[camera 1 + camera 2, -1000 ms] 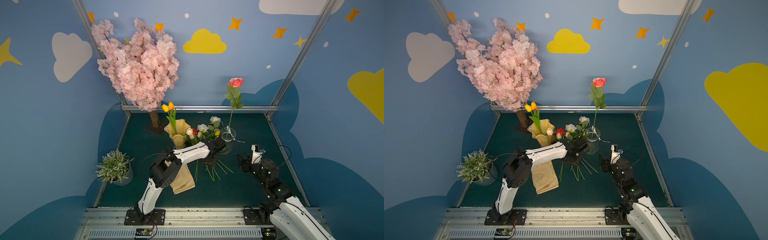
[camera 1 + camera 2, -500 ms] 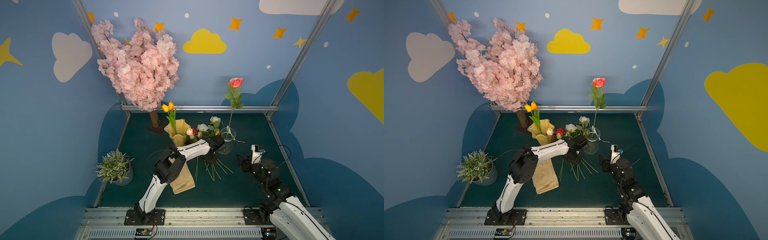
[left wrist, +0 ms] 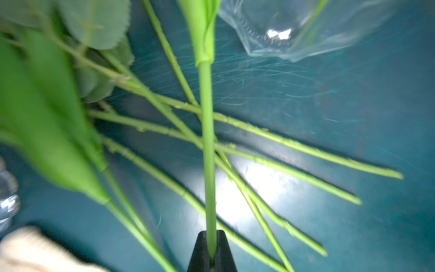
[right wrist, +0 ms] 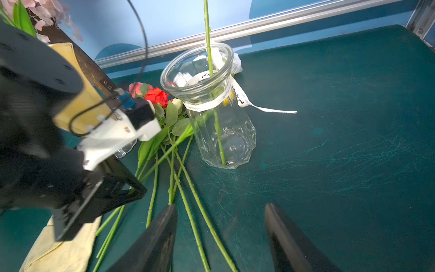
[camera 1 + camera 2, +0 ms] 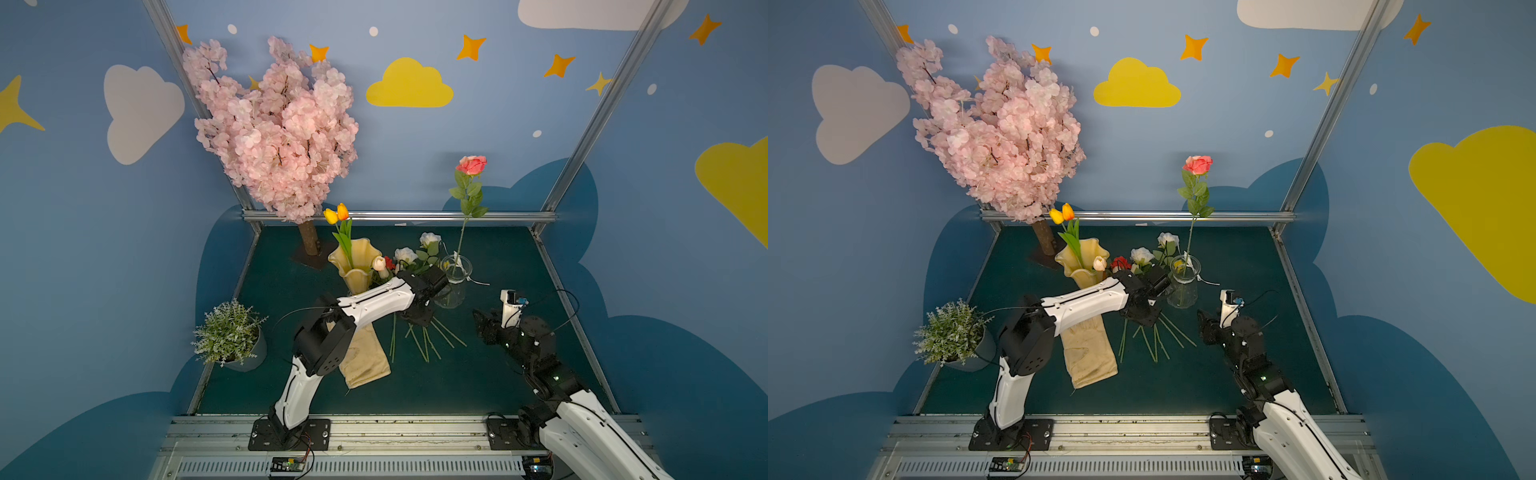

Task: Arrange the flowers in different vases according to their variety
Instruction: Pick up the flower at the center of the board, then insert the flower into the vase.

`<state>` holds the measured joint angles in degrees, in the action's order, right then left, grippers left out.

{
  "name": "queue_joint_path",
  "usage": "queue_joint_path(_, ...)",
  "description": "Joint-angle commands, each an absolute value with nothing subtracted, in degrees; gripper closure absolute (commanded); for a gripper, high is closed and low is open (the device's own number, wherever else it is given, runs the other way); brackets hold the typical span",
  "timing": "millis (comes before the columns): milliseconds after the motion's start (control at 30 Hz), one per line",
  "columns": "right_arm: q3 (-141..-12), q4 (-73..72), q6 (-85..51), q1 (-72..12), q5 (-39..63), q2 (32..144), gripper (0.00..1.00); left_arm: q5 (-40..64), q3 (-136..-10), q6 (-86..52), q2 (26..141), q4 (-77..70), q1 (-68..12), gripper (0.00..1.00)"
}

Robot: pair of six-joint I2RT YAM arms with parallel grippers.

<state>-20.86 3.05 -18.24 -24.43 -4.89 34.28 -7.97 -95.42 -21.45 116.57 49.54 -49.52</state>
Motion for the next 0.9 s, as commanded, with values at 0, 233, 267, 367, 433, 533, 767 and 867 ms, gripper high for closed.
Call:
queue_joint_path(0, -20.32, 1.01, -18.60, -24.12, -4.42, 34.62, 0.36, -10.63, -92.57, -22.70, 109.50, 50.71, -50.43, 0.97)
queue_joint_path(233, -20.09, 0.30, -18.68, -24.17, -3.67, 35.07, 0.37, -14.03, -85.71, -23.41, 95.20, 48.19, -51.51, 0.98)
queue_joint_path(267, -19.96, 0.18, -18.69, -24.17, -3.68, 35.15, 0.37, -14.23, -85.03, -22.92, 93.08, 47.15, -51.72, 0.97)
queue_joint_path(367, -19.81, -0.15, -18.64, -24.17, -3.34, 35.50, 0.37, -14.17, -82.91, -20.69, 86.27, 42.22, -52.08, 0.97)
queue_joint_path(433, -19.80, -0.26, -18.59, -24.17, -3.17, 35.72, 0.37, -15.46, -81.33, -18.80, 81.59, 37.67, -52.49, 0.97)
queue_joint_path(533, -19.60, -0.61, -18.63, -24.17, -2.82, 36.03, 0.37, -17.25, -78.54, -15.72, 75.23, 29.25, -52.99, 0.97)
queue_joint_path(767, -19.55, -1.47, -18.60, -24.17, -1.78, 37.34, 0.38, -20.78, -75.83, -9.08, 68.69, 15.63, -47.96, 0.97)
queue_joint_path(867, -19.56, -1.66, -18.60, -24.17, -1.32, 37.94, 0.38, -18.87, -74.42, -7.37, 68.29, 9.56, -42.67, 0.97)
